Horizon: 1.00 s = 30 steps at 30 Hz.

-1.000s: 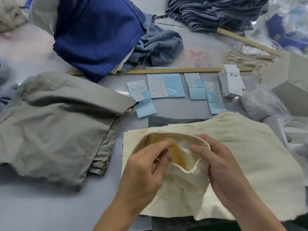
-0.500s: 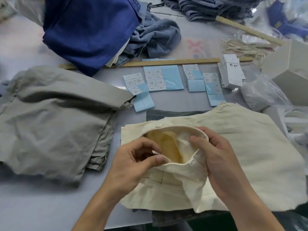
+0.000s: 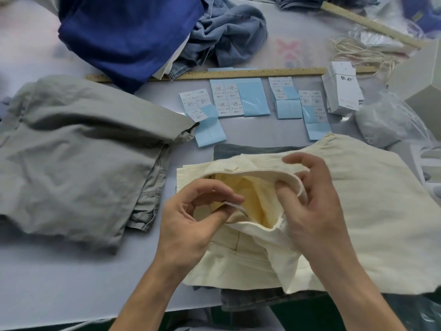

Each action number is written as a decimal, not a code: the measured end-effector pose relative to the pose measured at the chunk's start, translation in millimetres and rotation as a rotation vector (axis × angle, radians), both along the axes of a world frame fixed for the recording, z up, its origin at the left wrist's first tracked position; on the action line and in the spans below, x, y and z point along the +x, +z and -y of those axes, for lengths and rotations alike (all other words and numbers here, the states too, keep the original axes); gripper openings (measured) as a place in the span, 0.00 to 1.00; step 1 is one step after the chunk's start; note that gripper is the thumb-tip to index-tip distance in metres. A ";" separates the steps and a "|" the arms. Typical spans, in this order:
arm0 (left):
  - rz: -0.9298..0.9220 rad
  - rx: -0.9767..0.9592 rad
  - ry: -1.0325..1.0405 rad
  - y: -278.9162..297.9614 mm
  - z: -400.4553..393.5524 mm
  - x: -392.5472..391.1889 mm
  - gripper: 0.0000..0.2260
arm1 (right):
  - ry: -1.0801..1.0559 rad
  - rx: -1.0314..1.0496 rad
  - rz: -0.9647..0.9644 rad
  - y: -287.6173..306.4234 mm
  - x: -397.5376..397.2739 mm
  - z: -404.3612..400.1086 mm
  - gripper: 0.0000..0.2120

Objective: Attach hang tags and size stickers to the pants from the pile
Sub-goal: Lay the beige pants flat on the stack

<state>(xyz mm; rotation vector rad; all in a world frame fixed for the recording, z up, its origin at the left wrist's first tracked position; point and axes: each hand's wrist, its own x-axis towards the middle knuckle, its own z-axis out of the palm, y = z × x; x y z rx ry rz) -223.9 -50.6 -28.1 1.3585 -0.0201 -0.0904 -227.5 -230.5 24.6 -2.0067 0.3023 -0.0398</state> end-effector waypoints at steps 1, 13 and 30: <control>0.007 0.007 0.004 -0.5 2.1 -0.9 0.16 | 0.073 -0.169 0.107 0.5 -1.9 -1.8 0.19; -0.056 -0.159 0.023 3.8 6.2 1.4 0.12 | 0.473 -0.381 0.138 3.1 -0.3 5.9 0.15; -0.097 -0.097 0.110 3.0 5.1 12.4 0.12 | 0.282 0.114 -0.146 -11.6 8.2 -3.3 0.12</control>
